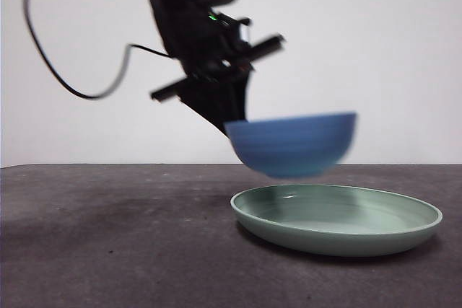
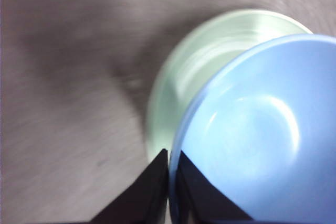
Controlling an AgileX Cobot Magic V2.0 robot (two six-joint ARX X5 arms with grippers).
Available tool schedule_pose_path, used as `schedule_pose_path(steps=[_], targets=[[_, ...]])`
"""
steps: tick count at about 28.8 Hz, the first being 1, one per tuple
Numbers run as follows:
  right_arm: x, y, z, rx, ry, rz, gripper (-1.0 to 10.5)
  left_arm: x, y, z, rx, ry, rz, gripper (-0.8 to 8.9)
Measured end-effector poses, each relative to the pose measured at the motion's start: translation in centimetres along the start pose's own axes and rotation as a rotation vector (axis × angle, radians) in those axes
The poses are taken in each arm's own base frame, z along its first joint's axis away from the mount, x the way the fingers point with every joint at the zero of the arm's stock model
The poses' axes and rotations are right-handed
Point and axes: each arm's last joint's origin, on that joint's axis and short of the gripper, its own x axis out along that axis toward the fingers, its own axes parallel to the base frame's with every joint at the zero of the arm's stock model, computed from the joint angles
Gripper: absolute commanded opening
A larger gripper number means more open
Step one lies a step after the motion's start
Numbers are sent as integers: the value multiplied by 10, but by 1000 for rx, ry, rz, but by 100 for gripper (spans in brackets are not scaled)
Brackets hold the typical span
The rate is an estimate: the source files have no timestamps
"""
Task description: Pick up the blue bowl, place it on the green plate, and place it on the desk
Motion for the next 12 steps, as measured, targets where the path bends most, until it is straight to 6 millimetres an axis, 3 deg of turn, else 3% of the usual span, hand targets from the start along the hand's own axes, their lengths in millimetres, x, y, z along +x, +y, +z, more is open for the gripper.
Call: schedule_pose_path(steps=[7,12], targets=[[0,0,0,0,0,0,564,39,-25,-5,64,30,-4,14],[0,0,0,0,0,0,563,51,-28,-6,65,31,-7,15]])
